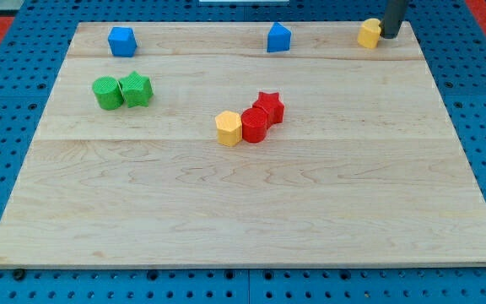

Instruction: Move your arm away from the yellow heart

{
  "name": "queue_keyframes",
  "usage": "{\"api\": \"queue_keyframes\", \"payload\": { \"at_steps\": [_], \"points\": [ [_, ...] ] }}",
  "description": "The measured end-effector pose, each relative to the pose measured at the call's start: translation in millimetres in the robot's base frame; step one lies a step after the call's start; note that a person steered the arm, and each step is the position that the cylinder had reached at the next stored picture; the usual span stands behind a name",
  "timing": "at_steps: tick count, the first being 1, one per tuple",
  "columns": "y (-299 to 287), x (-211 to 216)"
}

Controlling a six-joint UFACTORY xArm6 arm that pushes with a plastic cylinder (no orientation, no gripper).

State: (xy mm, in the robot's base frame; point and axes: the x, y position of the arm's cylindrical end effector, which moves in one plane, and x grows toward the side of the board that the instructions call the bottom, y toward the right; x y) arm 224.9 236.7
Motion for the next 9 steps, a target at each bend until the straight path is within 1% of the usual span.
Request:
{"api": "queue_keyframes", "payload": {
  "at_steps": [1, 2, 3, 4, 5, 6, 7, 9],
  "points": [
    [34.4, 15.4],
    [26.7, 54.0],
    [-15.2, 94.8],
    [-34.6, 105.2],
    [-38.1, 105.6],
    [-63.8, 106.7],
    [-112.5, 108.4],
    [-186.9, 115.1]
  ]
}}
